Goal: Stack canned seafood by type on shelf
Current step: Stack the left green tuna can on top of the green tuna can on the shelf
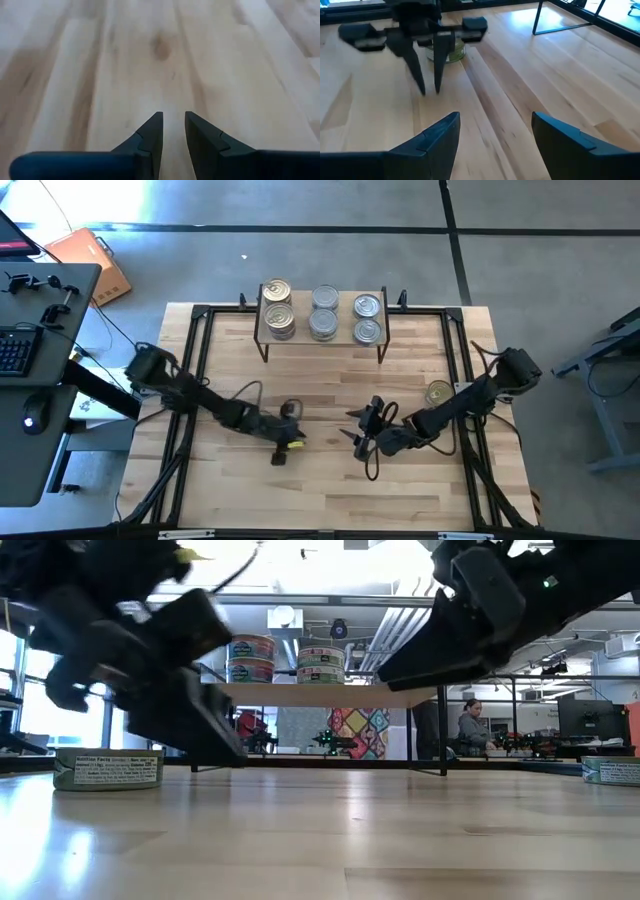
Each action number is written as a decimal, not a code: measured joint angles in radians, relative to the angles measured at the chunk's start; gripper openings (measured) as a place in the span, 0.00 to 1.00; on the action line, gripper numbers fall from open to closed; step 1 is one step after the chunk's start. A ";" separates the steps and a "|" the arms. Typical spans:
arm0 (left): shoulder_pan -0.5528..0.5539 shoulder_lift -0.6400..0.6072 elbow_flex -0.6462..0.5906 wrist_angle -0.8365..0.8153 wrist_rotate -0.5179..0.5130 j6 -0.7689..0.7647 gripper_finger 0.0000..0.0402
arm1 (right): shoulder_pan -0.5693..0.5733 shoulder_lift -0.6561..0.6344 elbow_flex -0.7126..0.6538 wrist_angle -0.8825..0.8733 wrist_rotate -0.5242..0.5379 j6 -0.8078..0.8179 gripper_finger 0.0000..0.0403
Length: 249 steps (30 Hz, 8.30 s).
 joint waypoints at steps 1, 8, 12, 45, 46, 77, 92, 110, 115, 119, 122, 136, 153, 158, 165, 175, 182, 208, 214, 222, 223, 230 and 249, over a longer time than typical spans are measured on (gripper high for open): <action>0.006 0.025 0.031 -0.003 0.017 0.031 0.18 | 0.000 0.009 0.000 0.015 0.000 -0.003 0.59; 0.016 0.005 0.193 -0.262 0.053 0.126 0.18 | 0.000 0.072 0.000 0.105 0.001 -0.006 0.59; -0.008 -0.101 0.204 -0.494 -0.015 0.072 0.18 | -0.007 0.108 0.000 0.143 0.002 -0.006 0.59; 0.020 -0.023 0.088 -0.016 0.003 0.119 0.18 | -0.036 0.161 0.002 0.356 -0.053 -0.138 0.59; 0.023 -0.021 0.102 -0.021 0.004 0.137 0.18 | -0.036 0.161 0.002 0.356 -0.053 -0.130 0.59; -0.058 -0.143 0.003 -0.144 0.210 0.578 0.38 | -0.039 0.161 0.002 0.372 -0.053 -0.102 0.59; -0.060 -0.049 0.007 -0.049 0.149 0.691 0.27 | -0.039 0.161 0.002 0.376 -0.052 -0.102 0.59; -0.045 0.040 0.088 -0.058 0.171 0.658 0.01 | -0.036 0.162 0.029 0.373 -0.215 -0.290 0.59; -0.038 0.036 0.106 -0.072 0.217 0.628 0.00 | -0.023 0.162 0.146 0.189 -0.247 -0.445 0.59; -0.025 0.025 0.108 -0.064 0.221 0.589 0.00 | -0.023 0.162 0.267 -0.091 -0.290 -0.497 0.59; -0.015 0.016 0.108 -0.060 0.221 0.559 0.00 | -0.022 0.162 0.347 -0.298 -0.314 -0.497 0.59; 0.035 -0.054 0.110 -0.056 0.214 0.473 0.00 | 0.025 0.265 0.353 -0.226 -0.170 -0.738 0.59; 0.059 -0.056 0.110 -0.002 0.206 0.428 0.00 | 0.020 0.431 0.434 -0.101 0.065 -0.933 0.55; 0.059 -0.056 0.110 0.004 0.191 0.401 0.00 | 0.021 0.431 0.439 -0.105 0.058 -0.893 0.35; 0.059 -0.098 0.112 -0.095 0.135 0.412 0.06 | 0.050 0.414 0.438 -0.187 0.129 -0.739 0.29; 0.021 -0.185 0.111 -0.279 0.134 0.456 0.28 | 0.090 0.368 0.432 -0.313 0.130 -0.483 0.29; 0.036 -0.133 0.110 -0.169 0.133 0.438 0.41 | 0.095 0.362 0.245 0.107 0.136 -0.490 0.29; 0.037 0.080 0.110 0.297 0.064 0.620 0.54 | 0.092 0.361 0.064 0.801 0.051 -0.644 0.30; 0.007 0.079 0.110 0.289 0.001 0.613 0.29 | 0.090 0.360 0.075 0.786 0.061 -0.646 0.46; -0.012 0.079 0.110 0.213 -0.175 0.648 0.29 | 0.108 0.270 0.162 0.437 0.115 -0.700 0.49; -0.012 0.080 0.110 0.209 -0.175 0.650 0.29 | 0.105 0.264 0.198 0.328 0.114 -0.701 0.48; -0.009 0.080 0.114 0.173 -0.212 0.638 0.29 | 0.066 0.262 0.483 -0.387 0.108 -0.589 0.45; -0.011 0.078 0.120 0.182 -0.232 0.638 0.29 | 0.025 0.271 0.718 -0.934 -0.034 -0.330 0.62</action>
